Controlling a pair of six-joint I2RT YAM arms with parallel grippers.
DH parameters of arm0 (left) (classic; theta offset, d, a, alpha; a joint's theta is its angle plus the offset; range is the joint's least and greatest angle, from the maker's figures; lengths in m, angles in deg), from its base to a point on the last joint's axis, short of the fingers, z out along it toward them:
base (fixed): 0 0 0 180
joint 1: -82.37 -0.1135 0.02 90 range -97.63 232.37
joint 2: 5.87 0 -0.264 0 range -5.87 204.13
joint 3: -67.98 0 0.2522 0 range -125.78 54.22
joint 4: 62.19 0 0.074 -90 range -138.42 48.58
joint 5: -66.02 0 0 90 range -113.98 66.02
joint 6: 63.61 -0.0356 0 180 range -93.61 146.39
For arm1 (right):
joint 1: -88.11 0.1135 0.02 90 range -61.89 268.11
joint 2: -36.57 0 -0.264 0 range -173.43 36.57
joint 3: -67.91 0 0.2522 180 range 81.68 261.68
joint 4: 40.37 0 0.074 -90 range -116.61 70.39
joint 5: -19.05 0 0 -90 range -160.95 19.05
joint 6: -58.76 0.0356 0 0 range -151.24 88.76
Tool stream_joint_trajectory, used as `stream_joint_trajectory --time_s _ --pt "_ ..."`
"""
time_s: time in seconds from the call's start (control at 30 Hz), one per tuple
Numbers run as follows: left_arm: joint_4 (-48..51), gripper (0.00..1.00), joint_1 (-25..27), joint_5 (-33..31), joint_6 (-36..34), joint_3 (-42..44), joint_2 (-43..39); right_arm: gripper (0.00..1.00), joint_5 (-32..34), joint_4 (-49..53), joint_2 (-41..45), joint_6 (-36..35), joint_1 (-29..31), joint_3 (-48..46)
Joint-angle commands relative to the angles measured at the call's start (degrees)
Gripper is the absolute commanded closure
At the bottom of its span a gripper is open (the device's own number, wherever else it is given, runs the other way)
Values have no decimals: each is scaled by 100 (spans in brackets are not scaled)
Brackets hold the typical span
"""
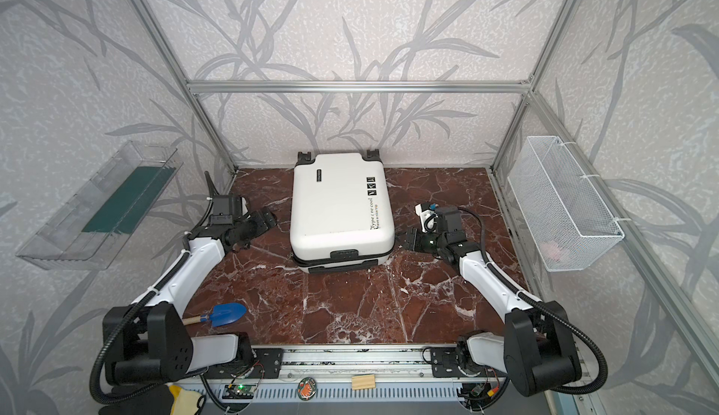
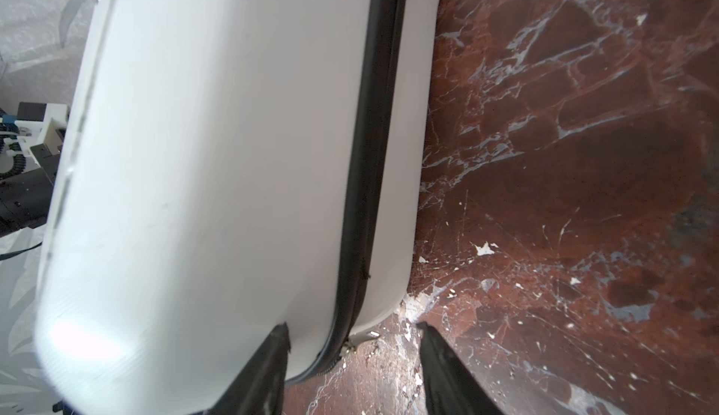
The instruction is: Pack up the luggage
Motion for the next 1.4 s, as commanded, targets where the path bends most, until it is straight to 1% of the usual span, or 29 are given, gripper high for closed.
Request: stream_joint_trajectory --time_s 0.0,0.07,0.17,0.27,0.4,0.53,0.67,0.83,0.97,1.2,1.37 --pt "84 6 -75 -117 99 84 -342 45 168 205 423 -234 73 -41" --pt "113 6 -77 -20 93 139 -525 45 252 68 569 -197 46 -284" --pt "97 6 -79 270 106 367 -898 45 198 -259 686 -86 19 -668" --pt "31 6 -79 610 153 740 -1374 46 23 -434 715 -107 8 -896" --pt "-91 7 -58 857 433 1421 -2186 46 -152 -722 806 -143 19 -1186" --pt "-265 7 -11 866 764 2090 -3050 47 -171 -1162 954 -328 36 -1564" --pt "-204 7 25 757 986 2517 -3618 50 221 -1808 914 -448 220 -1916" --pt "-39 7 36 719 1028 2643 -3765 52 1050 -2366 606 -809 780 -2082" --pt "12 7 36 747 999 2591 -3752 54 1510 -3299 260 -902 1078 -2394" --pt "257 7 38 803 776 2397 -3619 57 1943 -4493 -374 -945 1198 -2599" --pt "253 7 52 848 796 2403 -3546 59 2000 -5050 -662 -989 1216 -2605"
